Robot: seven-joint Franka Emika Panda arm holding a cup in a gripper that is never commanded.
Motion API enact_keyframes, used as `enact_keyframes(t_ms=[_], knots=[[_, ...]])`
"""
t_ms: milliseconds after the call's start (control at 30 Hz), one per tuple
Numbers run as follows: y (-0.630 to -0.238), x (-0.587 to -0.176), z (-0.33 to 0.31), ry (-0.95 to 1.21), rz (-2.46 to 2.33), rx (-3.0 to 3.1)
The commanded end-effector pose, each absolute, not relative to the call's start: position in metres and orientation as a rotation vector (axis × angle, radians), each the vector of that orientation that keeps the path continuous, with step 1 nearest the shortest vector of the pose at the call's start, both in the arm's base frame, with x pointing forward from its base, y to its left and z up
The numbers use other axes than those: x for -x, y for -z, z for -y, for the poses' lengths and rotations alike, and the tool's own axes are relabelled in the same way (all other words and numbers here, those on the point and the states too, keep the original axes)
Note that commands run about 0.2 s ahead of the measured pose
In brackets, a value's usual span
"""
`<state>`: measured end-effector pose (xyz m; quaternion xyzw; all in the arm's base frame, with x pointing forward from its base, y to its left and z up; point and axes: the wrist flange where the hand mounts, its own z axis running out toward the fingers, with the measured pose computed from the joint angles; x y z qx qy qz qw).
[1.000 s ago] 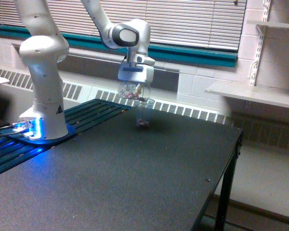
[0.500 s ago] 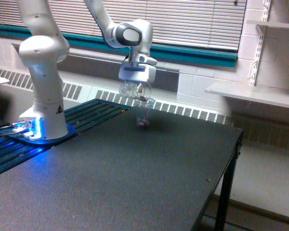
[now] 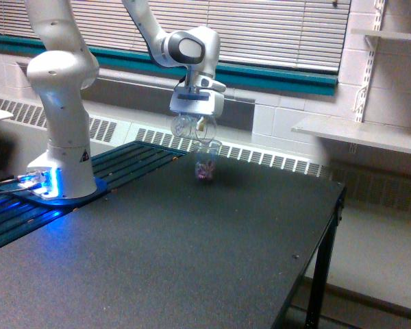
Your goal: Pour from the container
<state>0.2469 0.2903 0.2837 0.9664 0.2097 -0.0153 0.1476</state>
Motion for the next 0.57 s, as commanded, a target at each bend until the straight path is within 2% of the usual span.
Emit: enact_keyframes(t_ms=[33, 567], knots=[[-0.290, -0.252, -0.296, 0.028, -0.618, -2.780], [-0.308, -0.269, -0.303, -0.098, -0.546, -2.862]])
